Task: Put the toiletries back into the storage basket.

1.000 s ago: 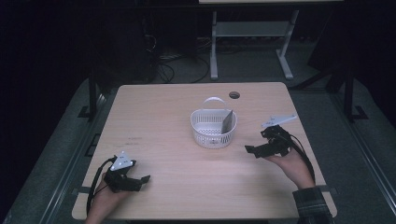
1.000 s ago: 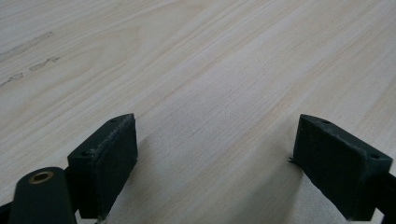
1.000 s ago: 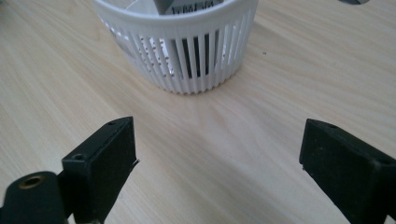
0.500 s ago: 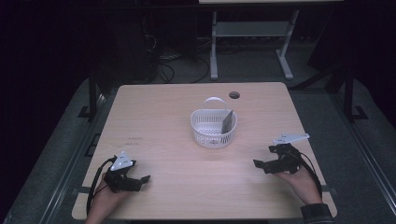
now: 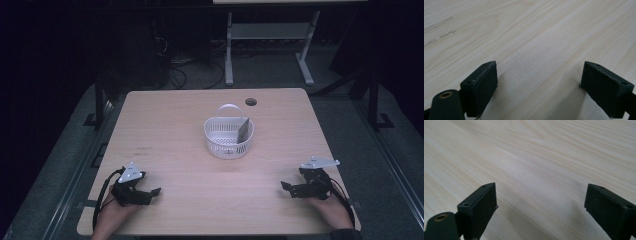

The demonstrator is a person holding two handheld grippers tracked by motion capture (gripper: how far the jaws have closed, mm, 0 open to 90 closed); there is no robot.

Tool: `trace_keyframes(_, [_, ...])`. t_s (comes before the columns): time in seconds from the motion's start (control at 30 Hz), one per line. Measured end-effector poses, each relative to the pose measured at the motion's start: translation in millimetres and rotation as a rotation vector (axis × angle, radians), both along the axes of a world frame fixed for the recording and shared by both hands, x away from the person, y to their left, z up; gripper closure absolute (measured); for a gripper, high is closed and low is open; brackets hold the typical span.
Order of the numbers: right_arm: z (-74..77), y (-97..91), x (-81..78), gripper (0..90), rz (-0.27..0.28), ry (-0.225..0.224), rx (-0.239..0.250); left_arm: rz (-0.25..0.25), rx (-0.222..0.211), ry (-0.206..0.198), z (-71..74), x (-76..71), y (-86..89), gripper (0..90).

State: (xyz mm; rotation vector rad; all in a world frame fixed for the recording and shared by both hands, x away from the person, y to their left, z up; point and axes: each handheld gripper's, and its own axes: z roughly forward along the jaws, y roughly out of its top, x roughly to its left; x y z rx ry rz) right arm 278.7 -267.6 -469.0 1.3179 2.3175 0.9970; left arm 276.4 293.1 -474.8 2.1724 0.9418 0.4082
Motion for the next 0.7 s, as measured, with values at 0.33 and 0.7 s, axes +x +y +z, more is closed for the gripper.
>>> trace_keyframes(0.33, [-11.8,-3.8,-7.1,9.4,-0.036,-0.044,-0.033,0.000,0.000,0.000,0.0,0.0,0.0,12.7])
trace_keyframes(0.7, [-12.9,-4.3,-8.9,8.5,-0.048,-0.051,-0.032,0.000,0.000,0.000,0.0,0.0,0.0,12.7])
